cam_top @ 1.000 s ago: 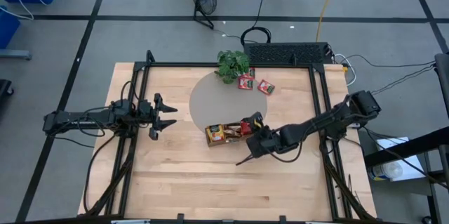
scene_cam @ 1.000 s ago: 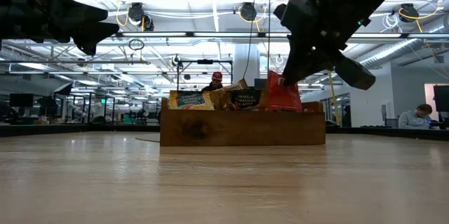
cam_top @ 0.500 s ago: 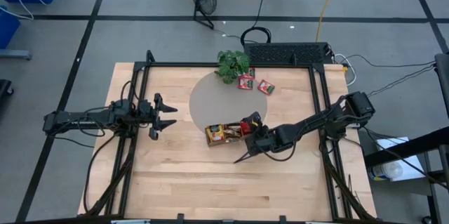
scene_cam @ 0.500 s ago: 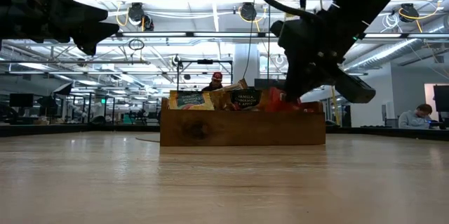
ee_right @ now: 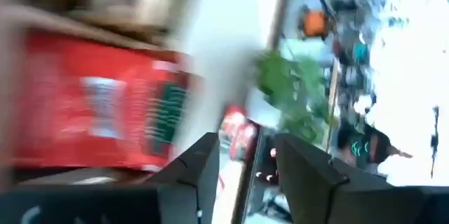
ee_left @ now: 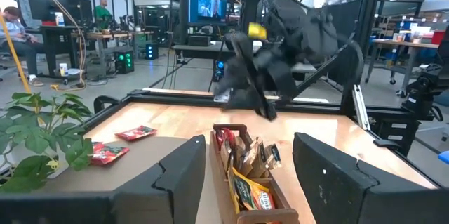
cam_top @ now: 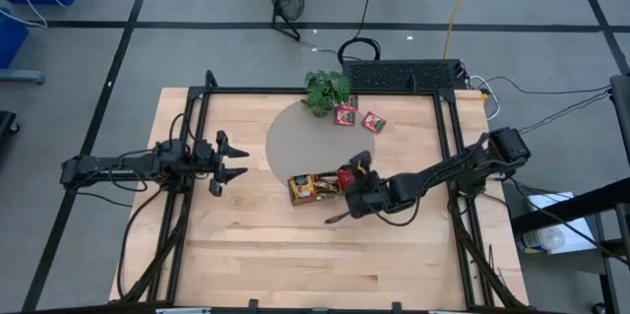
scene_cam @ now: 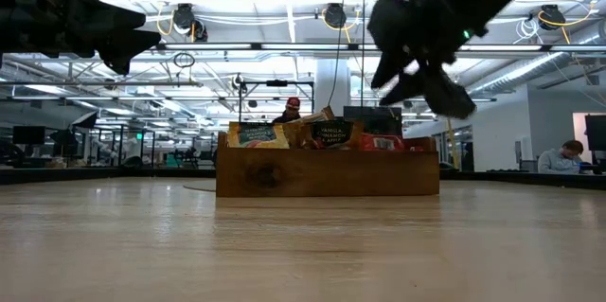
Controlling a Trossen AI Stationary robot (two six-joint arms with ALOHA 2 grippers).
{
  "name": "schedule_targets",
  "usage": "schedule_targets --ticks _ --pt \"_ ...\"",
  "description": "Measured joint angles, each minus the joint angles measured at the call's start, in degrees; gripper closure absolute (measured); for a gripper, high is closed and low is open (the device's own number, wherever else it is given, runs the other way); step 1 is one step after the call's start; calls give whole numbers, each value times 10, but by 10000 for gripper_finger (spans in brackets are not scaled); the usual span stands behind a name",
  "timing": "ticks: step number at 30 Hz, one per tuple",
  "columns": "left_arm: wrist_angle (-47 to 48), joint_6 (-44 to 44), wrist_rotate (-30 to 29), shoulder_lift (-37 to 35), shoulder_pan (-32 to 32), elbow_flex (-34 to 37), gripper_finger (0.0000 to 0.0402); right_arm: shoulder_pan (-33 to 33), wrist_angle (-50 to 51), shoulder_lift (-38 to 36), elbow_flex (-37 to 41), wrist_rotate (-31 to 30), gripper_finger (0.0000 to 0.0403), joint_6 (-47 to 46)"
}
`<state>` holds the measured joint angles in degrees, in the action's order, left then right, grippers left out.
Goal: Pick & Place Tea
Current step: Put the right red tea bag into the right slot of the wooden organizer
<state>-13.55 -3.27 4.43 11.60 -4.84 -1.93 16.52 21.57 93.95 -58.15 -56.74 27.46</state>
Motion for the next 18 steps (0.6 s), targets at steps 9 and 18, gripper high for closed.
schedule_targets --ticks 9,18 --pt "0 0 0 0 0 0 188 -236 79 -147 56 241 261 -198" --pt "0 0 0 0 0 0 188 -467 -103 -145 172 480 220 -160"
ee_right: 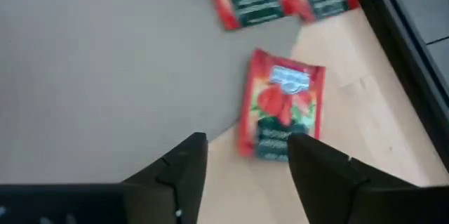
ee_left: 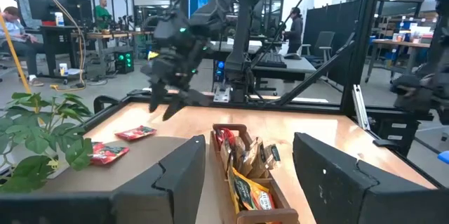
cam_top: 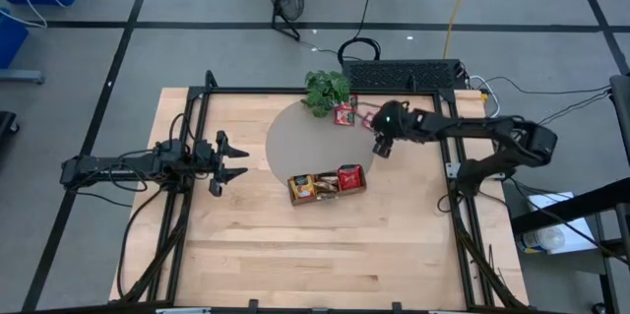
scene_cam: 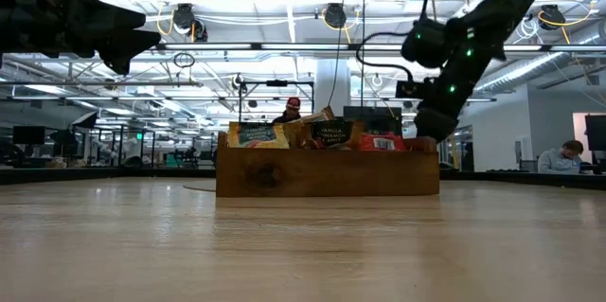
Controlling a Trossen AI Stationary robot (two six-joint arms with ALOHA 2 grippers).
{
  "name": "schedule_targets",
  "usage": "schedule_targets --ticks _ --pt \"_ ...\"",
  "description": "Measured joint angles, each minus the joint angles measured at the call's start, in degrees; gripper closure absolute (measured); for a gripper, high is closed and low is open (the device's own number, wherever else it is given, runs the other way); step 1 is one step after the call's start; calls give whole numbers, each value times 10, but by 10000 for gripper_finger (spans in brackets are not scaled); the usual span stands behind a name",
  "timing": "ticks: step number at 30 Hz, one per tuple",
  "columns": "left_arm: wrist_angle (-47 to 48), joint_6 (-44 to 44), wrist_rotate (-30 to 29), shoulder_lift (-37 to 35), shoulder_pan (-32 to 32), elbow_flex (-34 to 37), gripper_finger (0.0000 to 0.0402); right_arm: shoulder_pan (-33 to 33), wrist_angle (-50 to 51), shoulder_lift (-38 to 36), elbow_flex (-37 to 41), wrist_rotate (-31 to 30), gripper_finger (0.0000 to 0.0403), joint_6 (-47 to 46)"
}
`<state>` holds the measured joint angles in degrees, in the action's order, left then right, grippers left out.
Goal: Pick & Place Tea
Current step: Put the right red tea bag into the right slot of the wooden organizer
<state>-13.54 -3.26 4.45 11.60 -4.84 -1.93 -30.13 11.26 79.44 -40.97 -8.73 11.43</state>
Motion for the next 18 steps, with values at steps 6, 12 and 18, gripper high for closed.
schedule_targets --ticks 6,12,18 --pt "0 0 0 0 0 0 188 -71 -147 31 0 27 192 -22" --pt "0 0 0 0 0 0 188 -117 -195 106 -34 117 224 -66" --pt "0 0 0 0 0 0 188 -120 -179 179 -57 119 322 -64"
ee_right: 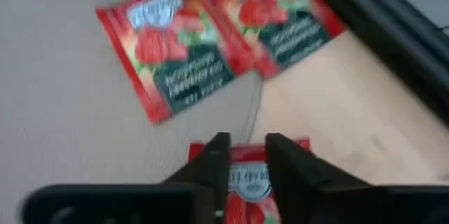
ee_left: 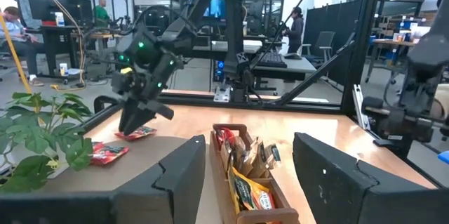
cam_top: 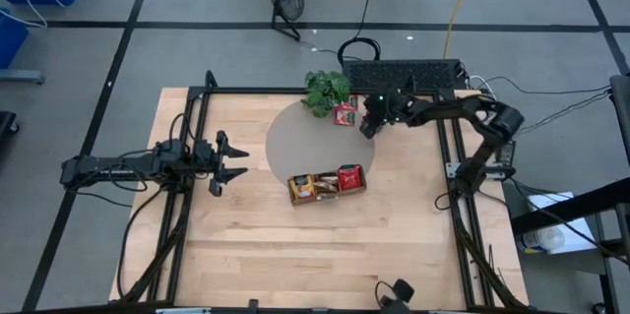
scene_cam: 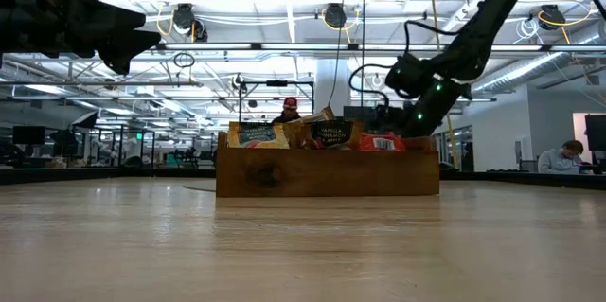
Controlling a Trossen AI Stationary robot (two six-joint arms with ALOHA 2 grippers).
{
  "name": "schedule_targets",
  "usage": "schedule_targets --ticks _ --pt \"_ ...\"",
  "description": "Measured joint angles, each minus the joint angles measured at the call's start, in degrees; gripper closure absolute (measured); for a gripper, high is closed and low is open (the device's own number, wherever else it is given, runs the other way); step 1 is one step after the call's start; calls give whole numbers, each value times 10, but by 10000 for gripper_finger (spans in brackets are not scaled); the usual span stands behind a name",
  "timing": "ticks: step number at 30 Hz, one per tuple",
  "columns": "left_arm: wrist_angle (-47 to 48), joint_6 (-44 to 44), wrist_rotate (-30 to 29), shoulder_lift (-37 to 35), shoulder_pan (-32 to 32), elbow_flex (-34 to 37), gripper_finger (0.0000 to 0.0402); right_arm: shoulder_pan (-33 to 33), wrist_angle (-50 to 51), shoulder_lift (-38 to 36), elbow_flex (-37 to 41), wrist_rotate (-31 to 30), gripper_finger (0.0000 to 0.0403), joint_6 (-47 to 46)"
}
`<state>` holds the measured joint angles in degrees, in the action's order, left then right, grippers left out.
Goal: Pick & Place Tea
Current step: Put the right red tea bag into the right slot of the wooden organizer
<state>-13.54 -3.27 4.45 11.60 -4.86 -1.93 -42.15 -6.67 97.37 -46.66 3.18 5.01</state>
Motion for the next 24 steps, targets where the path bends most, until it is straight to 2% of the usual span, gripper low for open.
schedule_targets --ticks 3,5,12,20,22,24 --pt "0 0 0 0 0 0 188 2 15 13 -6 5 376 1" --pt "0 0 0 0 0 0 188 5 37 9 -6 16 395 6" --pt "0 0 0 0 0 0 188 33 197 -52 -5 77 398 2" --pt "0 0 0 0 0 0 188 100 482 -172 -5 76 402 -26" --pt "0 0 0 0 0 0 188 118 512 -198 1 76 402 -40" --pt "0 0 0 0 0 0 188 134 494 -221 17 75 402 -55"
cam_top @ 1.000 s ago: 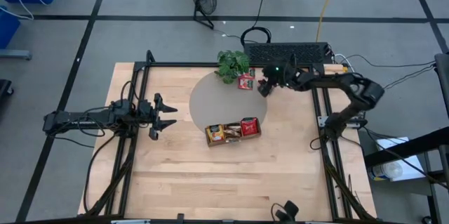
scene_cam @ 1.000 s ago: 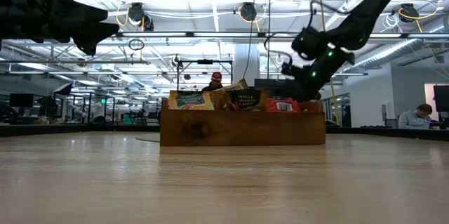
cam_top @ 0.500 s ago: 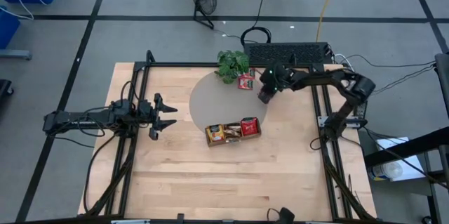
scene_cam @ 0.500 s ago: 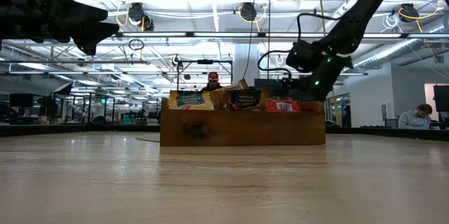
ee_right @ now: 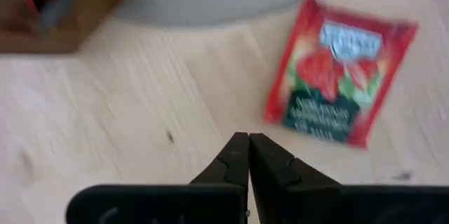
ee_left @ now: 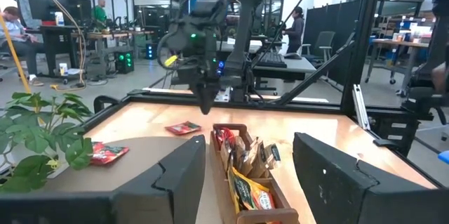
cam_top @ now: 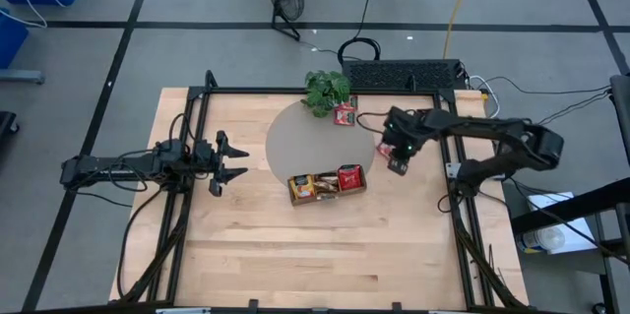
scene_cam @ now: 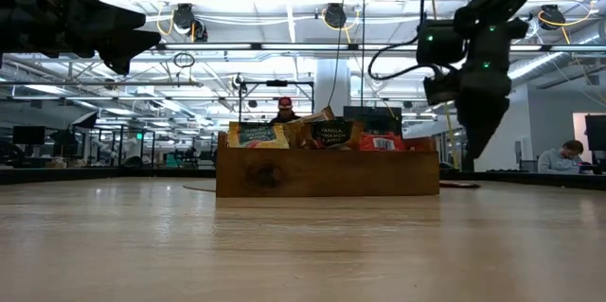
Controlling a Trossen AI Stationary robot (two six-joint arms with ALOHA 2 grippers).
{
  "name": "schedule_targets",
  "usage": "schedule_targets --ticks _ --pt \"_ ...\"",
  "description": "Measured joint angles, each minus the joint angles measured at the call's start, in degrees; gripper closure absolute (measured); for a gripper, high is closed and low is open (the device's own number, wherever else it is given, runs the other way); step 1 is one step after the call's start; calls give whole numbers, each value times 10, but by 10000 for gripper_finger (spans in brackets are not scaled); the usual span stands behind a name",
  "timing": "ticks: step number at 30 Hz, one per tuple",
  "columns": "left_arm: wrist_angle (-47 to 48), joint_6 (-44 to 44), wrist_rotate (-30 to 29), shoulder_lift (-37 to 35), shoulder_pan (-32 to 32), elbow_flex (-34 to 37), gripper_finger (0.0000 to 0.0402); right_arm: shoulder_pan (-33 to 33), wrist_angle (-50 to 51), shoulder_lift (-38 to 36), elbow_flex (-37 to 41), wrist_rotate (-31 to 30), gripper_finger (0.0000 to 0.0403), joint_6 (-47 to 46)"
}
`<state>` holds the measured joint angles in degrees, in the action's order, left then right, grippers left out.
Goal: Pick & Place Tea
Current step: Put the right red tea bag into the right slot of the wooden organizer
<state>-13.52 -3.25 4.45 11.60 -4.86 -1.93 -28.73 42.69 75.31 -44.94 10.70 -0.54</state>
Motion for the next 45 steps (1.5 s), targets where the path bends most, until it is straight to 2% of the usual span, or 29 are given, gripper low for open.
schedule_targets --ticks 5,10,15,19,23,26,28,32,34,45 --pt "0 0 0 0 0 0 188 19 -134 -13 48 -1 403 -51" --pt "0 0 0 0 0 0 188 22 -149 19 73 -22 403 -63" --pt "0 0 0 0 0 0 188 22 -129 34 78 -115 403 -86" --pt "0 0 0 0 0 0 188 21 -128 34 79 -227 403 -87" --pt "0 0 0 0 0 0 188 8 -166 37 79 -329 403 -58" --pt "0 0 0 0 0 0 188 -11 -231 42 79 -359 403 -26" --pt "0 0 0 0 0 0 188 -25 -283 48 79 -345 403 -13" --pt "0 0 0 0 0 0 188 -47 -335 51 79 -190 403 -21" --pt "0 0 0 0 0 0 188 -49 -333 53 79 -155 403 -26" --pt "0 0 0 0 0 0 188 -49 -154 53 77 -26 403 -37"
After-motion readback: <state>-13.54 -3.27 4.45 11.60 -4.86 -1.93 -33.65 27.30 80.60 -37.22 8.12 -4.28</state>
